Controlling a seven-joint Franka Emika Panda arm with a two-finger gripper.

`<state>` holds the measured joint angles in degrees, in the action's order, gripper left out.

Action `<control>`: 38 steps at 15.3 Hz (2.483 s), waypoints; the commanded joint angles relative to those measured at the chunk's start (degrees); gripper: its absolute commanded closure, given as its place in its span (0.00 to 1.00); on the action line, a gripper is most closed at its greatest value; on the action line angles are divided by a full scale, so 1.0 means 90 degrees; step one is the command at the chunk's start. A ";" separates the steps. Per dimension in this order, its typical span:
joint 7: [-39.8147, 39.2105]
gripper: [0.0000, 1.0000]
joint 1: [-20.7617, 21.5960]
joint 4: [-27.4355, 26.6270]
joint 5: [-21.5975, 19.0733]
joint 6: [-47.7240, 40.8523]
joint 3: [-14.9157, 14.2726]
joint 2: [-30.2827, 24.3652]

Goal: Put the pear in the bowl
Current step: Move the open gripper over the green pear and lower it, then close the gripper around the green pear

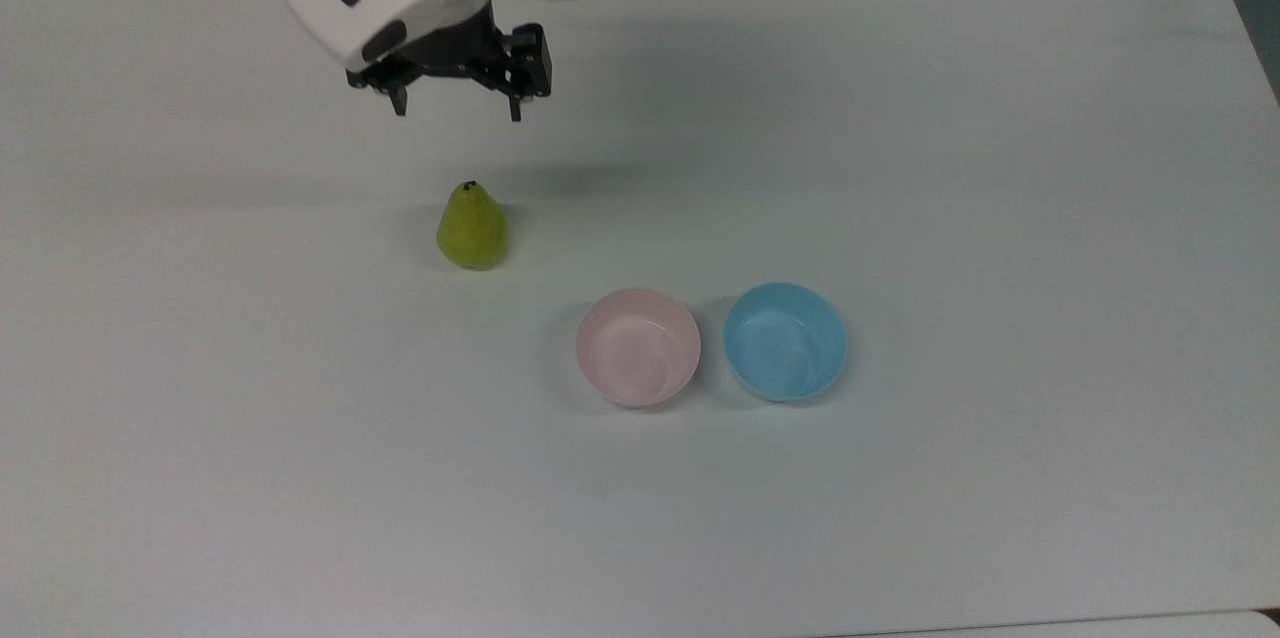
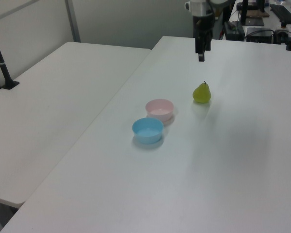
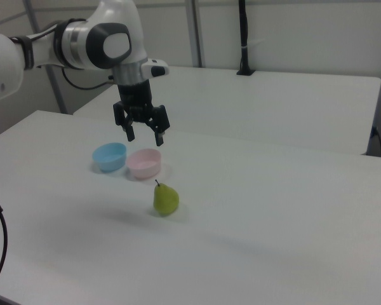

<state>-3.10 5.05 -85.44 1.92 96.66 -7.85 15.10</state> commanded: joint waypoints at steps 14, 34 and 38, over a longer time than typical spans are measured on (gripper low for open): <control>-0.0788 0.00 -0.0278 -0.0495 -0.0429 0.0352 -0.0036 0.0196; -0.0701 0.90 -0.0043 -0.0858 0.0206 0.1556 -0.0026 0.1359; -0.0652 0.90 -0.0063 -0.0635 -0.0095 0.1381 -0.0016 0.0804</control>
<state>-8.87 4.02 -91.40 3.32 109.87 -7.63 27.39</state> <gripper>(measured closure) 0.308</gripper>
